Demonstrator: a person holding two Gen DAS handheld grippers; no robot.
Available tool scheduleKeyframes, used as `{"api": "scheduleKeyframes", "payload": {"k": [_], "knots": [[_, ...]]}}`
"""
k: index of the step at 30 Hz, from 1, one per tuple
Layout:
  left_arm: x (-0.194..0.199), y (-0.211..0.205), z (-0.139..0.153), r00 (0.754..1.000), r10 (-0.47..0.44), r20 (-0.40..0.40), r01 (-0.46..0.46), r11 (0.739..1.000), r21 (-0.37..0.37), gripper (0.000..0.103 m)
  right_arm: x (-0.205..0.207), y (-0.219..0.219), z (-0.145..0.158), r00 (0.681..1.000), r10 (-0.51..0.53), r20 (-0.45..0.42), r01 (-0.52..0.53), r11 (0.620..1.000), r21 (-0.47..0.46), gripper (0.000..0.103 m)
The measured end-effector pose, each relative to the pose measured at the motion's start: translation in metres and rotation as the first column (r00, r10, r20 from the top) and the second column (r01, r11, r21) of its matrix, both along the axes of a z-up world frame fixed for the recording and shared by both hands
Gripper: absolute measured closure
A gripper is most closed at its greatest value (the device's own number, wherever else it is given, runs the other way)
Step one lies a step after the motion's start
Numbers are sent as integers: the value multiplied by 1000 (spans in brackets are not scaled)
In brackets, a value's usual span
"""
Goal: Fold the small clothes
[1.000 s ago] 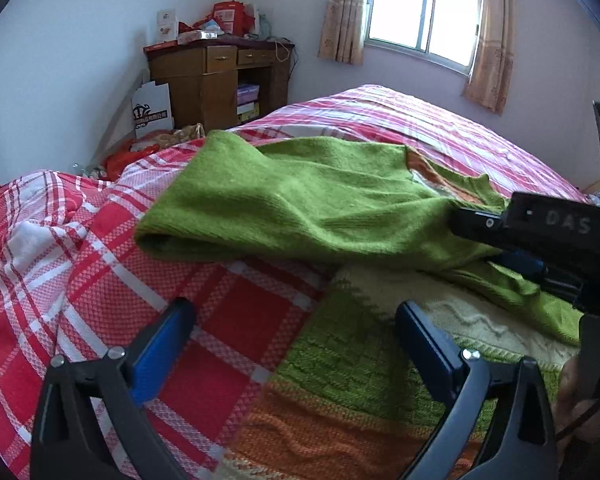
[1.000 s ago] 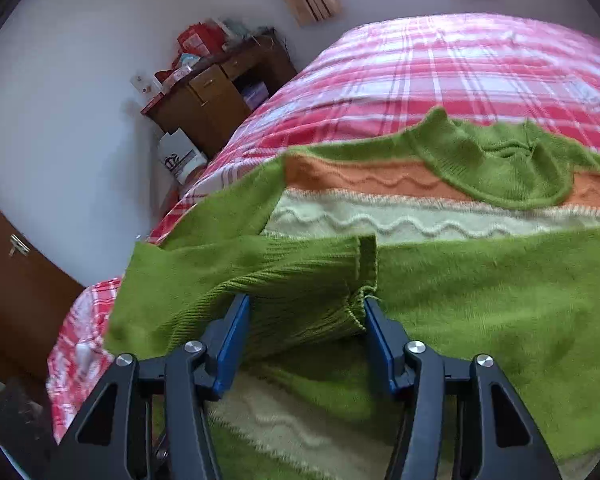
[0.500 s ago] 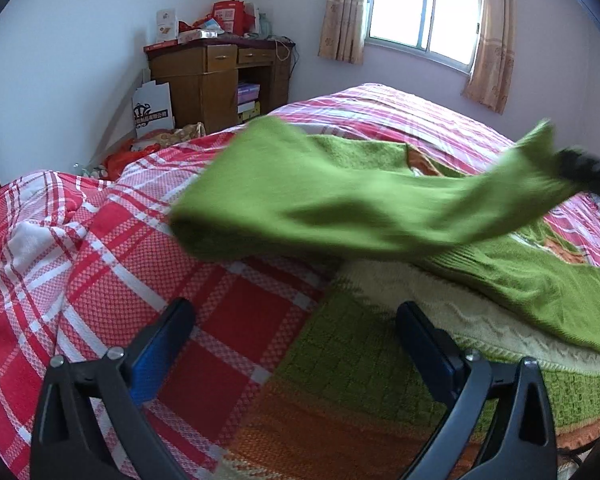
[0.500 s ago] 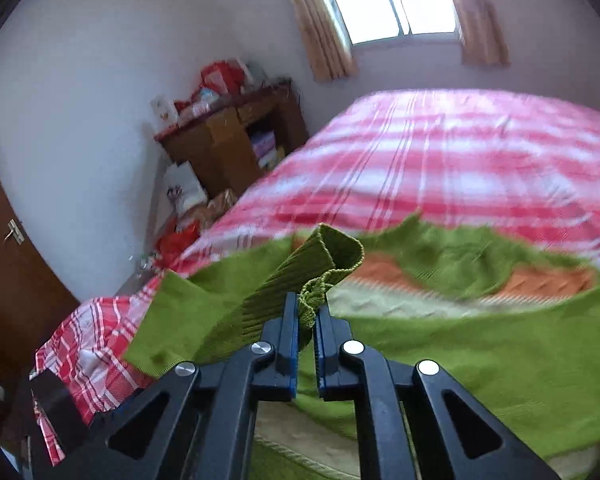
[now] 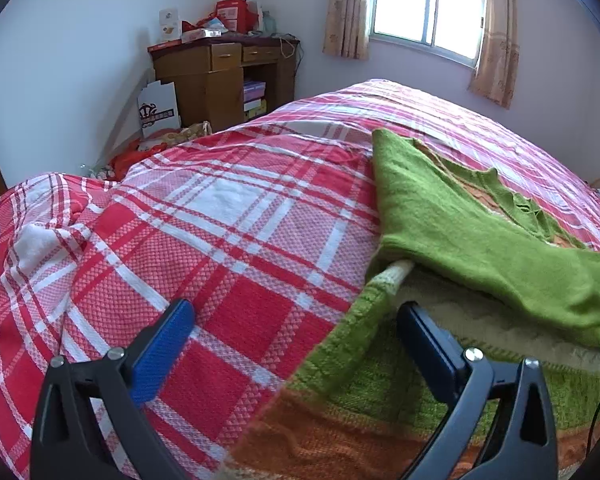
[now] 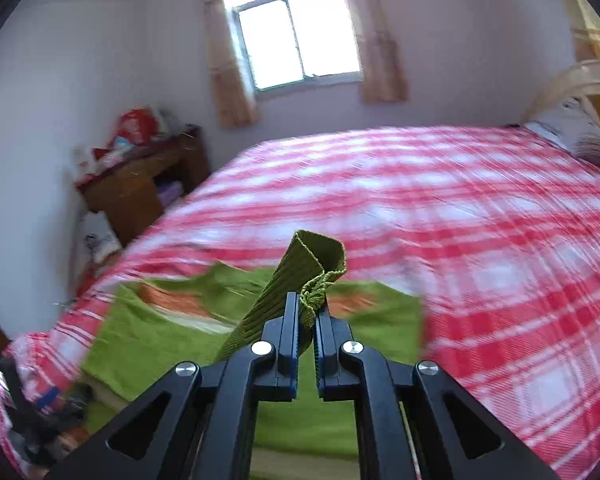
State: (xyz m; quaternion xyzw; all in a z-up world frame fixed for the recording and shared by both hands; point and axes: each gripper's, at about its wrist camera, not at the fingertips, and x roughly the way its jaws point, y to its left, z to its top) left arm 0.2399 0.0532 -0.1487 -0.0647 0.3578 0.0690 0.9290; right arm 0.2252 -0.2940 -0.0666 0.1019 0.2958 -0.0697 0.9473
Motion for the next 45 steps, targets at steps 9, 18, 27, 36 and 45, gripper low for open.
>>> {"api": "scheduleKeyframes", "payload": {"k": [9, 18, 27, 36, 45], "knots": [[3, -3, 3, 1000, 2, -29, -1, 1000, 20, 0, -10, -17, -68, 984, -32, -173, 38, 999, 31, 97], [41, -33, 10, 995, -36, -91, 56, 974, 221, 0, -45, -18, -70, 989, 1, -150, 8, 999, 53, 94], [64, 11, 6, 991, 72, -116, -67, 997, 49, 0, -56, -24, -77, 993, 2, -120, 13, 991, 130, 94], [32, 0, 23, 987, -24, -161, 44, 992, 118, 0, -61, -33, -61, 994, 11, -112, 13, 977, 215, 93], [24, 6, 88, 999, -25, 28, 22, 996, 88, 0, -15, -39, -33, 988, 131, -87, -99, 949, 301, 92]]}}
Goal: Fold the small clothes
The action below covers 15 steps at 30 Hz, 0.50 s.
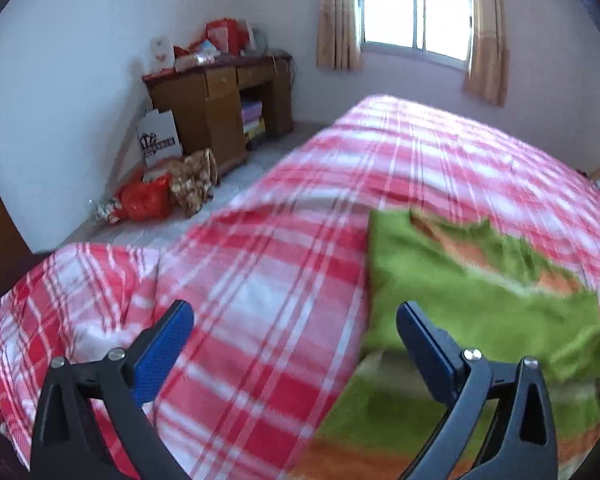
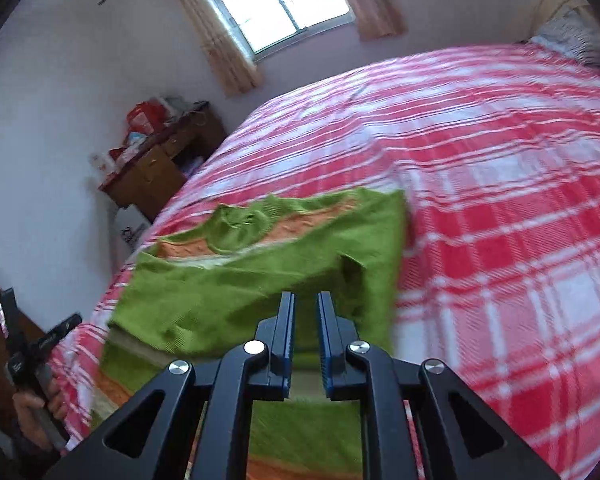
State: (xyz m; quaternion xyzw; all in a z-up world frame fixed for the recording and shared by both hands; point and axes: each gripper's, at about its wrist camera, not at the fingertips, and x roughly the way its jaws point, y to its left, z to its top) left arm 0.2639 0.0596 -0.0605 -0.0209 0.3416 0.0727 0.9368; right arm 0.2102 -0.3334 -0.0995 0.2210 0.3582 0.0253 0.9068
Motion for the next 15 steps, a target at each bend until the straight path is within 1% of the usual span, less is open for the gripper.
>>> {"api": "scheduleKeyframes", "payload": {"k": [2, 4, 6, 8, 9, 10, 11, 12, 13, 15], "knots": [[23, -16, -1, 1000, -2, -4, 2, 1000, 29, 0, 15, 0, -4, 999, -28, -35, 27, 999, -22, 92], [42, -32, -11, 999, -29, -35, 30, 999, 38, 0, 21, 0, -9, 997, -45, -59, 43, 999, -29, 92], [61, -52, -31, 995, -65, -77, 68, 996, 49, 0, 19, 0, -15, 997, -42, -69, 42, 999, -7, 91], [72, -61, -50, 990, -44, -132, 54, 996, 73, 1, 14, -1, -20, 997, -28, -71, 29, 999, 15, 89], [78, -62, -64, 986, -26, -163, 39, 996, 80, 0, 10, -2, -23, 997, -21, -80, 22, 1000, 18, 86], [78, -60, -71, 988, -25, -154, 36, 997, 66, 0, 6, -4, -25, 996, -17, -86, 19, 1000, 19, 71], [79, -55, -74, 987, -31, -160, 36, 999, 28, 0, 4, -5, -26, 996, -17, -86, 18, 1000, 19, 50], [79, -48, -74, 986, -40, -163, 36, 999, -24, 0, -2, -8, -26, 997, -19, -73, 21, 1000, 23, 42], [80, -37, -75, 985, -43, -167, 27, 995, -92, 0, -6, -10, -24, 997, -30, -64, 31, 999, 23, 39], [80, -36, -77, 986, -41, -164, 22, 993, -113, 0, -8, -14, -19, 999, -37, -40, 38, 999, 39, 39]]}}
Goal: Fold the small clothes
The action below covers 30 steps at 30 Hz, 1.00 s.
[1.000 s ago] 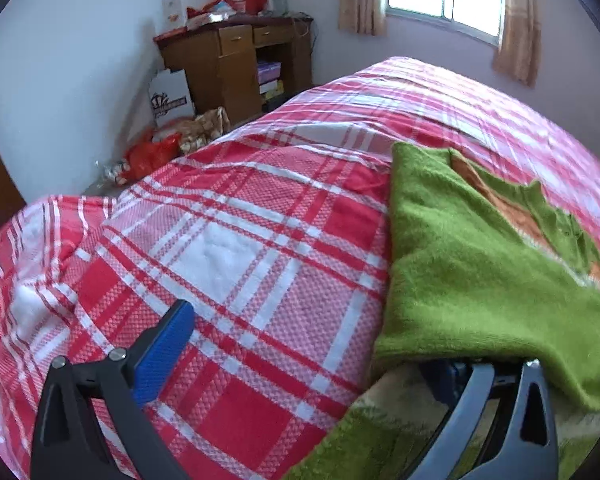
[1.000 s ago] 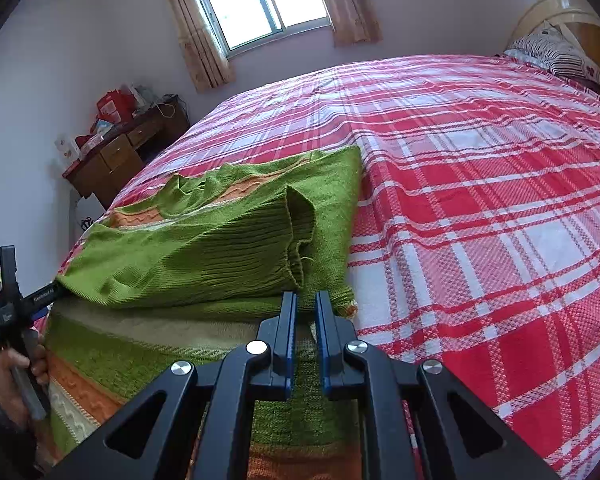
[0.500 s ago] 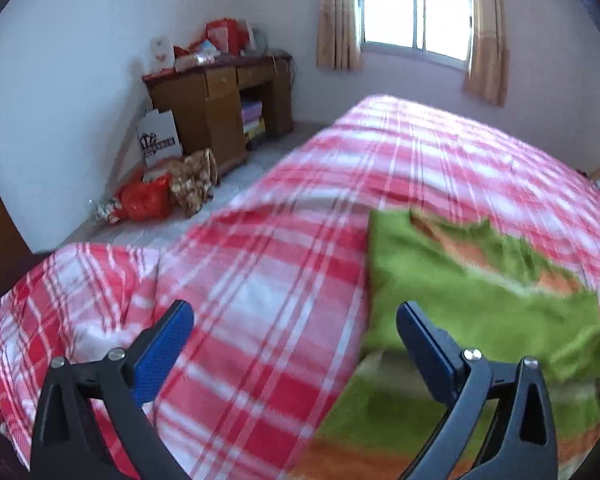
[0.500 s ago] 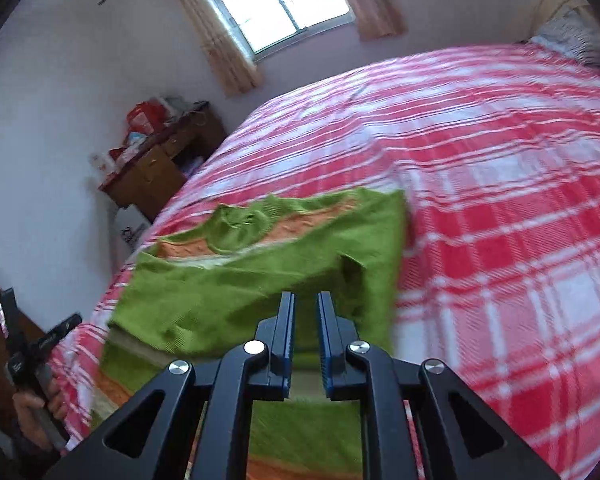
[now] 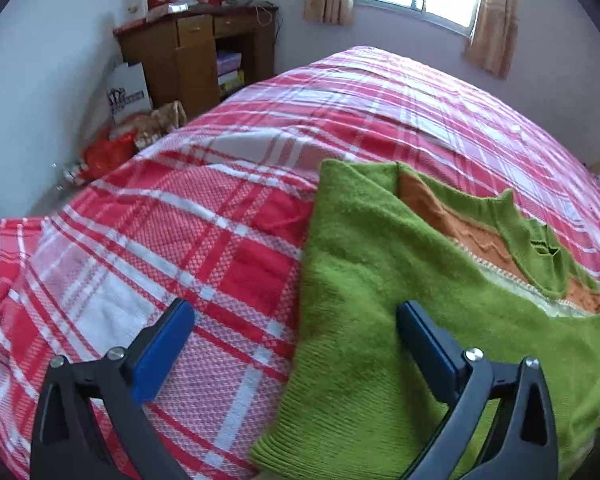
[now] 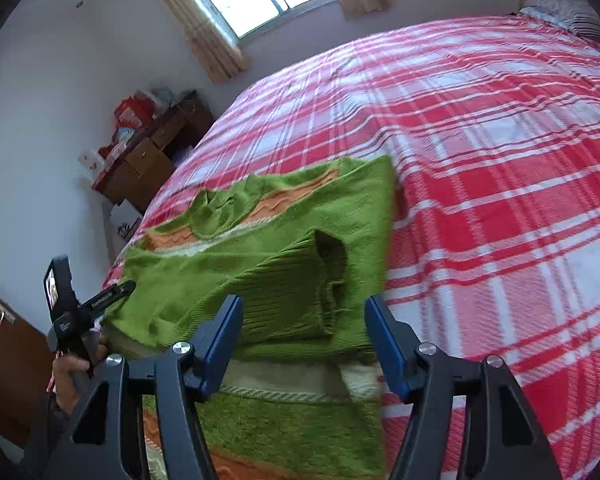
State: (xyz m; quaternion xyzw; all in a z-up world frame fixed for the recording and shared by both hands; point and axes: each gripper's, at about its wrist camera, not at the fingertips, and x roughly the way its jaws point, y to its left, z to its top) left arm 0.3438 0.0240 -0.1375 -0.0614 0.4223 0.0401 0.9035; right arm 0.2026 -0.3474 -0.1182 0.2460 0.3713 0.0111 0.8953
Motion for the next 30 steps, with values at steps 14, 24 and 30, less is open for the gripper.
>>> {"api": "scheduleKeyframes", "payload": {"k": [14, 24, 30], "knots": [[8, 8, -7, 1000, 0, 2, 0, 999, 39, 0, 46, 22, -13, 983, 186, 4, -186, 979, 81, 39], [9, 9, -9, 1000, 0, 2, -1, 999, 41, 0, 14, 11, 4, 988, 128, -85, -140, 978, -154, 46], [7, 8, -7, 1000, 0, 3, 0, 999, 40, 0, 53, -4, 22, 997, 79, 3, -79, 995, -68, 47]]}}
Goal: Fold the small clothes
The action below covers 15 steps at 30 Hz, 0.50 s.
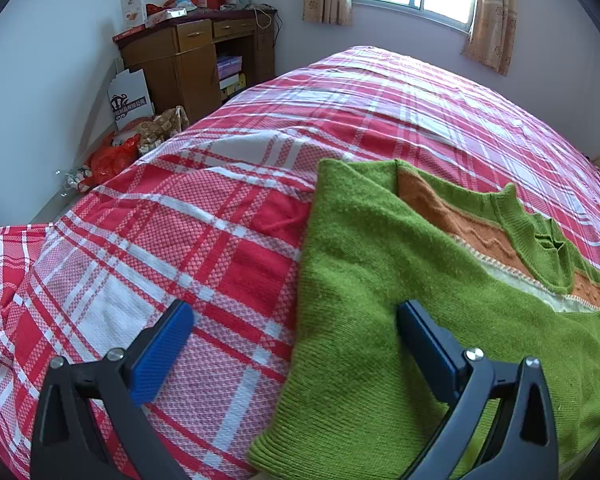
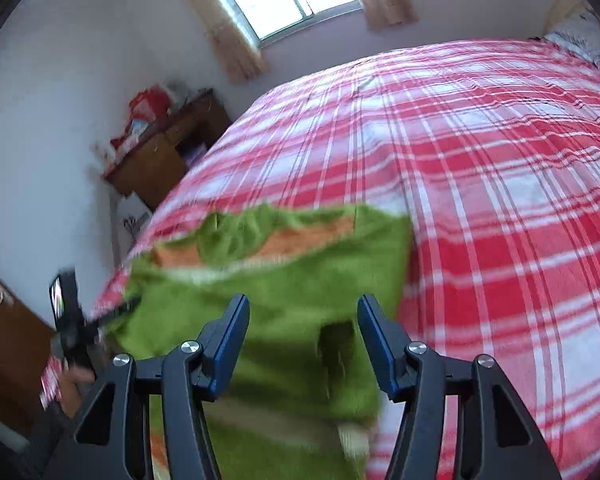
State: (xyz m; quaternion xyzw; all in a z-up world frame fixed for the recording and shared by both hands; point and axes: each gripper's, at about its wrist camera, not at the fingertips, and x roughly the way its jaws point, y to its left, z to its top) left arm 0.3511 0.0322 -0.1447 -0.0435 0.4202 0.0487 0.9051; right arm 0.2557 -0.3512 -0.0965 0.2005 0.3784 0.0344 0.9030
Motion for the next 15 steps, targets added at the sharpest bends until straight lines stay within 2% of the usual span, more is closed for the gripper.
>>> {"api": "scheduleKeyframes", "payload": {"k": [2, 4, 5, 6, 7, 8, 9, 10, 11, 12, 13, 15], "knots": [[0, 0, 0, 1000, 0, 0, 0, 1000, -1, 0, 18, 11, -11, 997, 57, -53, -60, 997, -56, 47], [2, 1, 0, 1000, -1, 0, 1, 1000, -3, 0, 27, 29, -32, 979, 129, -157, -150, 980, -130, 47], [4, -1, 2, 1000, -1, 0, 1, 1000, -5, 0, 24, 37, -40, 972, 145, -185, -181, 963, -198, 47], [5, -1, 2, 1000, -2, 0, 2, 1000, -6, 0, 19, 44, -42, 973, 155, -172, -198, 941, -274, 47], [5, -1, 2, 1000, -2, 0, 2, 1000, -6, 0, 11, 56, -42, 969, 180, -170, -231, 902, -364, 47], [5, -1, 1, 1000, -2, 0, 2, 1000, -6, 0, 6, 63, -41, 967, 190, -172, -245, 879, -409, 47], [5, -1, 2, 1000, -2, 0, 2, 1000, -6, 0, 4, 66, -39, 965, 192, -181, -252, 872, -419, 48], [5, 0, 1, 1000, -2, 0, 2, 1000, -6, 0, 5, 68, -38, 960, 202, -192, -266, 870, -414, 60], [5, -1, 2, 1000, -2, 0, 2, 1000, -6, 0, 5, 71, -37, 956, 212, -201, -279, 869, -409, 79], [6, 0, 1, 1000, -2, 1, 2, 1000, -7, 0, 5, 75, -34, 957, 205, -204, -276, 856, -437, 82], [4, -1, 2, 1000, -2, 0, 2, 1000, -7, 0, 3, 81, -27, 961, 199, -191, -268, 831, -486, 96], [4, -2, 2, 1000, -2, 1, 2, 1000, -9, 0, -5, 81, -9, 971, 211, -114, -240, 836, -493, 96]]}}
